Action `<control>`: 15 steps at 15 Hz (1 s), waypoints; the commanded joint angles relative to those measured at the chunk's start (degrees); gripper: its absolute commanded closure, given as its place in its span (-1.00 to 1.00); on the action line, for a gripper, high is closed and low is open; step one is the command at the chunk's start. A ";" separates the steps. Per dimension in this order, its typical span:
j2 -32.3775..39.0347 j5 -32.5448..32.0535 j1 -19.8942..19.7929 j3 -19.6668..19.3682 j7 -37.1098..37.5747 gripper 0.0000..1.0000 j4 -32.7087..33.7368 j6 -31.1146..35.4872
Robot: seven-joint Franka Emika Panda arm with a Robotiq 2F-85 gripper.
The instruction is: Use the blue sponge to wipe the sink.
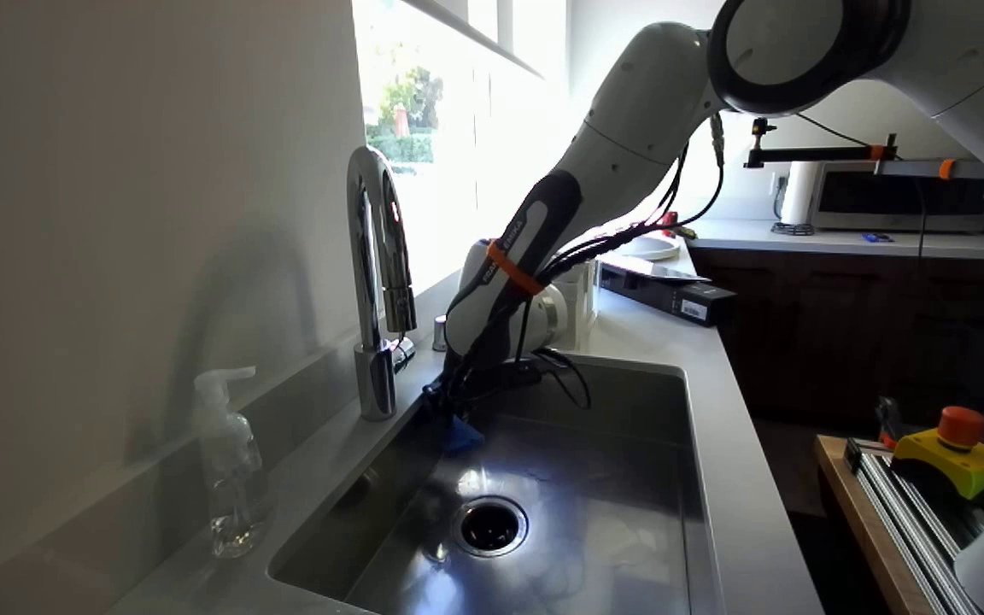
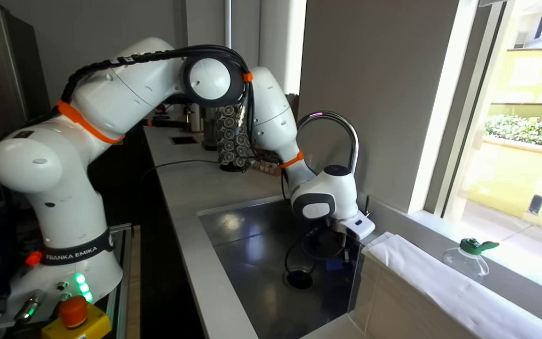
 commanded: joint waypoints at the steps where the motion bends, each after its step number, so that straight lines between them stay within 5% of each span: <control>1: 2.03 0.44 2.61 0.65 0.77 0.92 2.15 -1.38; 15: 4.17 -1.26 7.93 2.29 -1.33 0.92 0.41 -0.90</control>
